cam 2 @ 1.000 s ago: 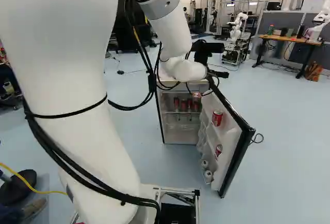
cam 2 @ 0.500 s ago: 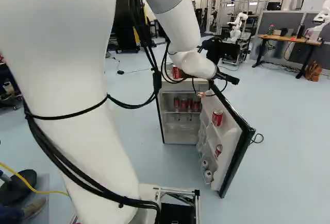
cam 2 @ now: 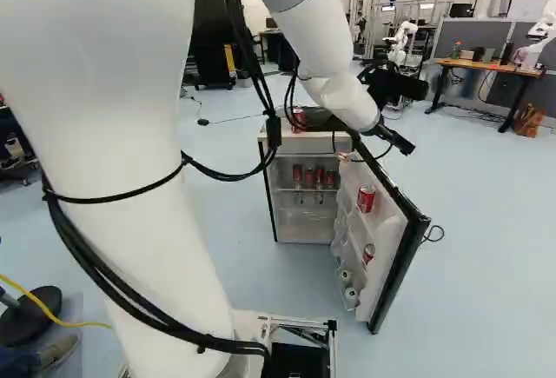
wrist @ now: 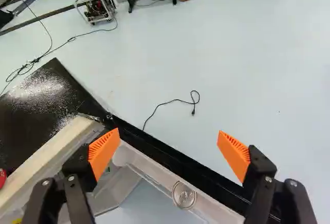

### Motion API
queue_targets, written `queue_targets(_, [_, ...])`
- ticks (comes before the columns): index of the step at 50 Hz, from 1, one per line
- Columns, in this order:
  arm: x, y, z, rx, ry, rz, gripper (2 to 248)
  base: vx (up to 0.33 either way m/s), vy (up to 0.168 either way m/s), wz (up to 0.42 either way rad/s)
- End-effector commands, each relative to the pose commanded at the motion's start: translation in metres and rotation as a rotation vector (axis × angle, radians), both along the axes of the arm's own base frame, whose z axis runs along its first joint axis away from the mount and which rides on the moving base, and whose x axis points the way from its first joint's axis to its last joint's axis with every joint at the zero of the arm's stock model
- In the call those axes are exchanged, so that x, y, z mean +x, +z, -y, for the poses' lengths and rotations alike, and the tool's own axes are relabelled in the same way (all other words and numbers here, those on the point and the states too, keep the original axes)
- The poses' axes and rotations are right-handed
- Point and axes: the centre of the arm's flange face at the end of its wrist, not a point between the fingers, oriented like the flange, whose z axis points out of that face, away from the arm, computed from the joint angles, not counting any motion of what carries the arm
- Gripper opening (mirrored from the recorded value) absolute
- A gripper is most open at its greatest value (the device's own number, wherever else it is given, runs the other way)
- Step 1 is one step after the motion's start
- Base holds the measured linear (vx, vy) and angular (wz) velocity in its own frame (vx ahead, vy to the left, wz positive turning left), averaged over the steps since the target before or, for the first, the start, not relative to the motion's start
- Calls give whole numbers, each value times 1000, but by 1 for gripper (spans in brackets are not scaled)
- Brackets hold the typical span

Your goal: Grab a drink from the fridge

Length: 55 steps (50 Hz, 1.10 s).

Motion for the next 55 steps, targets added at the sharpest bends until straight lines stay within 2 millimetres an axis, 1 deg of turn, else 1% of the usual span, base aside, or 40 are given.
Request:
queue_targets(22, [-8,-8,28,192,-99,-42,247,0,0,0])
queue_targets(49, [-10,-13,73,238,-157,-51,247,0,0,0])
queue_targets(55, [-10,-19,83,261,-164,-65,247,0,0,0])
